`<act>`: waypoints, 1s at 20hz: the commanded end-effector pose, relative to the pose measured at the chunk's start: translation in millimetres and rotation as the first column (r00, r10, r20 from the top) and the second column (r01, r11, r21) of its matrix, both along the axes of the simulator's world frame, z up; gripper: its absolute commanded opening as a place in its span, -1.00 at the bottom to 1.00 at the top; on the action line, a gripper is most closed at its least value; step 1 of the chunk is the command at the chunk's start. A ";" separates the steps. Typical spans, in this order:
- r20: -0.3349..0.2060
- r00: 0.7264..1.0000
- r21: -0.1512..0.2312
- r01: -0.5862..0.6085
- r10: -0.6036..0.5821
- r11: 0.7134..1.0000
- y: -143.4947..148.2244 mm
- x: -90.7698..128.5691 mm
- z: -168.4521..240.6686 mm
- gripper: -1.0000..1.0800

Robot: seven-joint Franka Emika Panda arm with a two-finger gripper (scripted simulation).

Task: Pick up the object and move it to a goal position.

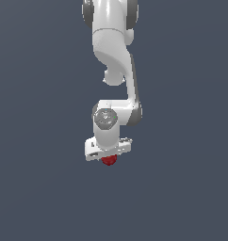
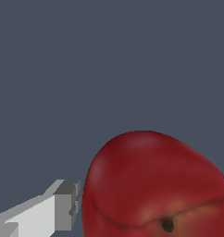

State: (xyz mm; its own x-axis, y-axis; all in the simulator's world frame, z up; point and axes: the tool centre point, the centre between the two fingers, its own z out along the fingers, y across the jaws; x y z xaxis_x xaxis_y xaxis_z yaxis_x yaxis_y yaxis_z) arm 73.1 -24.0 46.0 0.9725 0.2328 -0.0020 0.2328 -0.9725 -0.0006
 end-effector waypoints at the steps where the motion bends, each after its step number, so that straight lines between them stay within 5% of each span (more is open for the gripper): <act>1: 0.002 1.000 0.000 0.000 0.000 1.000 0.0 1.3 0.2 0.92; 2: 0.002 1.000 0.000 0.000 0.000 1.000 0.0 1.3 0.2 -1.00; 20: 0.014 1.000 -0.001 0.018 -0.018 1.000 -3.5 7.6 28.2 -1.00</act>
